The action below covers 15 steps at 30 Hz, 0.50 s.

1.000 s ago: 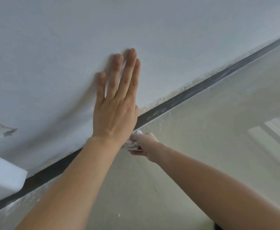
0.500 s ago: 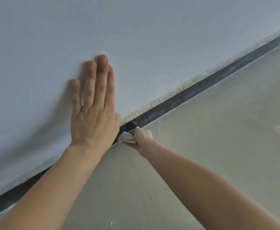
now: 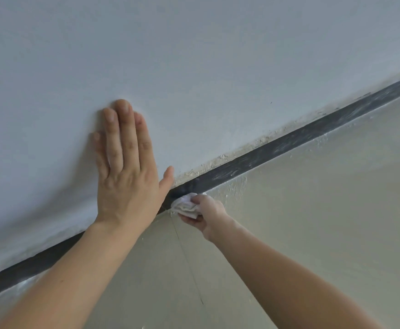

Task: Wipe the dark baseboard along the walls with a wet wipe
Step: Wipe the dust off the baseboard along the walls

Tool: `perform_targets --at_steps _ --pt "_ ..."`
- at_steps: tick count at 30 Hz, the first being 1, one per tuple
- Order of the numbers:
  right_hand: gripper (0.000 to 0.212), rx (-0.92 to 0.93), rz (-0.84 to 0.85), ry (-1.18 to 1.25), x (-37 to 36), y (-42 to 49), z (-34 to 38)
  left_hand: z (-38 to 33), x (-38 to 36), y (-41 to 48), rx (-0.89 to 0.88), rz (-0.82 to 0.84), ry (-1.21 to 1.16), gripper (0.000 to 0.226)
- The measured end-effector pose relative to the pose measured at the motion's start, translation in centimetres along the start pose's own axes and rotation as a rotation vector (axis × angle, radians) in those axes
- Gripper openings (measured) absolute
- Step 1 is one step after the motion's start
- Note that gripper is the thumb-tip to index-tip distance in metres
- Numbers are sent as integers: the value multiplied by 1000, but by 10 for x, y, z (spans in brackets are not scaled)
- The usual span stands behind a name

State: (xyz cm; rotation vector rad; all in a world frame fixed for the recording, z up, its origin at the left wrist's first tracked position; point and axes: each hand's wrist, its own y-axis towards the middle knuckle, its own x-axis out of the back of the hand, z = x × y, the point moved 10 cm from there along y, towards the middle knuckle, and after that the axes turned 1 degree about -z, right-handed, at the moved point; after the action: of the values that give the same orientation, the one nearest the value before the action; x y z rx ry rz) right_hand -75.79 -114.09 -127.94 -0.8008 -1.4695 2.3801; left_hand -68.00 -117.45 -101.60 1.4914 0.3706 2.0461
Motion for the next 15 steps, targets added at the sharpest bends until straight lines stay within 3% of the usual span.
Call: perform_targets --at_steps 3,8,13,15 --pt "11 51 -51 -13 5 3 27 0 -4 1 4 -2 59 118" --pt "14 141 -102 5 47 2 82 1 -8 3 10 -42 105 122" --pt "31 287 -147 379 92 -3 114 1 -11 4 12 -58 144 122" --pt "27 227 -140 348 91 -3 102 2 -12 3 19 -69 146 122"
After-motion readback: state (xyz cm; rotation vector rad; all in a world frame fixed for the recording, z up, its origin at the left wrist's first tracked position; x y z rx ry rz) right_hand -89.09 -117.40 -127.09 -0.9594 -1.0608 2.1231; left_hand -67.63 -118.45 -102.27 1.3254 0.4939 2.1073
